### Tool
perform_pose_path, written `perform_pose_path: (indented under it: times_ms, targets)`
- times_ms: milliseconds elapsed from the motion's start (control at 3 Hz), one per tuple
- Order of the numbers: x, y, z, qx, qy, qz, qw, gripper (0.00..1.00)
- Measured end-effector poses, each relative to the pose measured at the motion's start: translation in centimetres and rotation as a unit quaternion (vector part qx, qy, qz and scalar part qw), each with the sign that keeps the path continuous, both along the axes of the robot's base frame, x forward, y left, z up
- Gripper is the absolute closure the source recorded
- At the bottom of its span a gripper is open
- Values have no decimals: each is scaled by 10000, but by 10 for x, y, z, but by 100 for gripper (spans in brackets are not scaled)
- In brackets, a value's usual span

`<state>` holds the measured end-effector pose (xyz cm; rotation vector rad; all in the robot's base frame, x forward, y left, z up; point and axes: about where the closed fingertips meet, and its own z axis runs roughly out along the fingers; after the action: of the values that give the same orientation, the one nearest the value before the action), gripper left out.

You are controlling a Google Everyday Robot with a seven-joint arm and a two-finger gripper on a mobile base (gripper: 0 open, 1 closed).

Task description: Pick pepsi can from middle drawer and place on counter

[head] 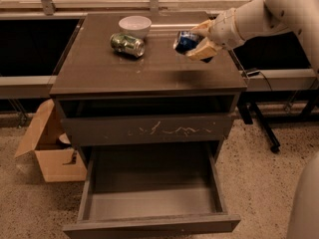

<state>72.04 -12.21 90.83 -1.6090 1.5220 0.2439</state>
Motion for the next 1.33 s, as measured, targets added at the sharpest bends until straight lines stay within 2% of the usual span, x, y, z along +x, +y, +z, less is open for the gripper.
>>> perform_pose_path:
  times_ms: [333, 667, 1000, 1333]
  targets:
    - [26, -6, -16, 412, 263, -665, 9966, 100]
    - [46, -12, -32, 731, 716, -1141, 9882, 81]
    - [57, -21, -39, 913, 1038, -1455, 9797, 58]
    - [61, -25, -41, 1016, 1166, -1605, 9748, 34]
